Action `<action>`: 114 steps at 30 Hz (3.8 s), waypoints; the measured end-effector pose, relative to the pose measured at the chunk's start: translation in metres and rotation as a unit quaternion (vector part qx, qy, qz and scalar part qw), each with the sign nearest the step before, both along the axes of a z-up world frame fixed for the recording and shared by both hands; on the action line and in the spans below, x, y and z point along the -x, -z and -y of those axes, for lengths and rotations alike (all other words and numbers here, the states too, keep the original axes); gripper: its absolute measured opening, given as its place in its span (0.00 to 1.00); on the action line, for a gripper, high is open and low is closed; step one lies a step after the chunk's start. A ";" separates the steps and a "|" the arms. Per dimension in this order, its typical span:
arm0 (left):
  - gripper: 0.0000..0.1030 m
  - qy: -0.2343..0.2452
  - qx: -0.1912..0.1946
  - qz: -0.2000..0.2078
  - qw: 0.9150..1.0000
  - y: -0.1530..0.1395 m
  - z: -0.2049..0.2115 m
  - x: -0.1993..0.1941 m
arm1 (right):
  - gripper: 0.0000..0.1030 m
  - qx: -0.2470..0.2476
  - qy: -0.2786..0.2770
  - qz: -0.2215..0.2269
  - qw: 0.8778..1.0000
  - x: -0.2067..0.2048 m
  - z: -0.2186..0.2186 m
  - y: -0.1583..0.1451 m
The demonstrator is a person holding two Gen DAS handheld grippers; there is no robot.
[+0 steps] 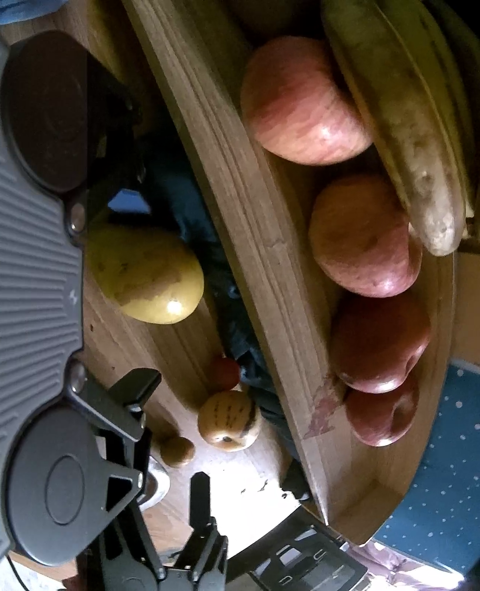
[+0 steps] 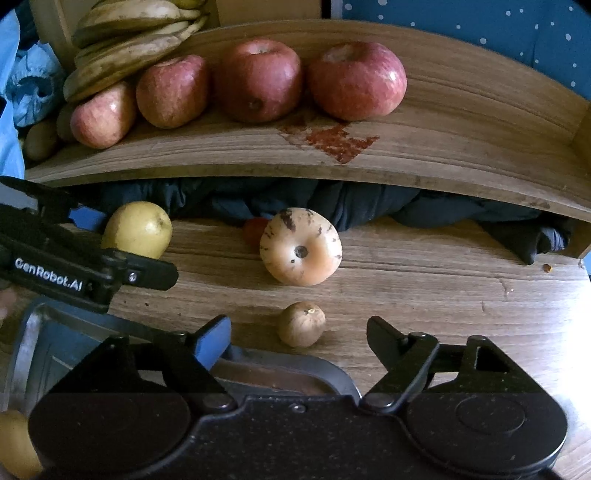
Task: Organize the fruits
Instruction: 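Reach the right tool toward the small brown fruit beside the pale apple, then close the left tool on the yellow pear while the right tool grasps the small brown fruit, then carry the yellow pear and small brown fruit over the tray, lowering both tools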
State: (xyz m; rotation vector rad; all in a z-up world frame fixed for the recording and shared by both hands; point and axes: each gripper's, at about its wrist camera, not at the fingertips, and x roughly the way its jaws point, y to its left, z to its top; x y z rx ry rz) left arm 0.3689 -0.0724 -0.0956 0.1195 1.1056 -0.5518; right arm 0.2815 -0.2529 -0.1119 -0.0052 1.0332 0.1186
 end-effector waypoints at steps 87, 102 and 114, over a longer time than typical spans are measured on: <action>0.57 -0.050 0.029 0.005 0.998 -0.034 0.023 0.090 | 0.28 -0.026 -0.057 0.055 0.997 0.075 0.018 -0.047; 0.57 -0.034 0.029 -0.004 0.999 -0.033 0.056 0.129 | 0.28 -0.025 -0.068 0.038 0.997 0.129 0.039 -0.042; 0.57 -0.028 0.028 -0.027 0.999 -0.024 0.075 0.141 | 0.28 -0.018 -0.086 0.021 0.996 0.152 0.048 -0.034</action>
